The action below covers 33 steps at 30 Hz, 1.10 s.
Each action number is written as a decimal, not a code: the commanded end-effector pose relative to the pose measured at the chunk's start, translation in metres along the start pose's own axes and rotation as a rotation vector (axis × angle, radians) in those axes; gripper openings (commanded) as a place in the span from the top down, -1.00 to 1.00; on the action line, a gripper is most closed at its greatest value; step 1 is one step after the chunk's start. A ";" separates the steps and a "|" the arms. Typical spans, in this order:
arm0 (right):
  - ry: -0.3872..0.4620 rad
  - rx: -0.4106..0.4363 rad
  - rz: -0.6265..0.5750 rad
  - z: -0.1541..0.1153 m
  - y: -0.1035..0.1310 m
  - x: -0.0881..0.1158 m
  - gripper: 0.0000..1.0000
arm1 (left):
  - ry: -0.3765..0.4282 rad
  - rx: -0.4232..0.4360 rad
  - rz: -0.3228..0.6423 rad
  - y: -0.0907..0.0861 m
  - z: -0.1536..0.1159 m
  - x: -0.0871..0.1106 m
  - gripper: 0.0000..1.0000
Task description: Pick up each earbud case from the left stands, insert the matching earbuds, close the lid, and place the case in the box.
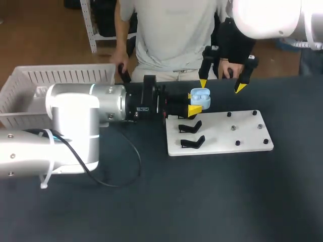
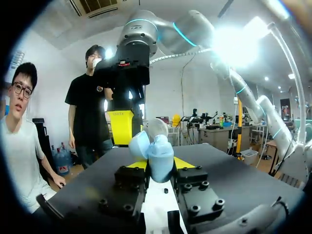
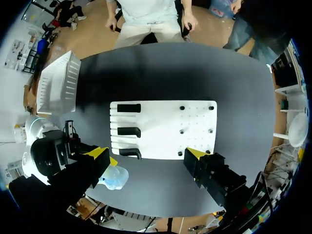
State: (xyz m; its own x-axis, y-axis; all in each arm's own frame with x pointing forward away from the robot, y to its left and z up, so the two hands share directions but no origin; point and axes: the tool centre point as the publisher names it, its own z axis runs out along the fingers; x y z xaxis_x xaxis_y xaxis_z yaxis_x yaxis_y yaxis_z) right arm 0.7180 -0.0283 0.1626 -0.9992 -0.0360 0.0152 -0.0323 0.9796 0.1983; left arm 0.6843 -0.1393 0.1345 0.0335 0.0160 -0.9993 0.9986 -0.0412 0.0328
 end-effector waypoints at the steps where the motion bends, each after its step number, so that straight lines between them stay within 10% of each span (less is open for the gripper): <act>1: 0.028 0.003 -0.002 -0.001 0.000 0.000 -1.00 | -0.003 -0.003 0.003 0.000 0.000 0.001 1.00; 15: 0.056 0.014 -0.003 -0.002 0.001 0.020 -1.00 | -0.003 -0.003 0.003 0.000 0.000 0.001 1.00; 25: -0.226 -0.027 0.106 -0.035 -0.022 0.019 -1.00 | -0.003 -0.003 0.003 0.000 0.000 0.001 1.00; 33: -0.280 -0.068 0.188 -0.050 -0.049 0.023 -1.00 | -0.003 -0.003 0.003 0.000 0.000 0.001 1.00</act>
State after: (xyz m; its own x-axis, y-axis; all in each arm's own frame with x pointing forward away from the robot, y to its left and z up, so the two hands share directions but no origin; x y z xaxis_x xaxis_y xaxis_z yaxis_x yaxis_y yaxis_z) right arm 0.7170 -0.0765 0.2042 -0.9834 0.1712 -0.0599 0.1512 0.9562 0.2506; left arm 0.6843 -0.1393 0.1345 0.0335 0.0159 -0.9993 0.9986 -0.0413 0.0328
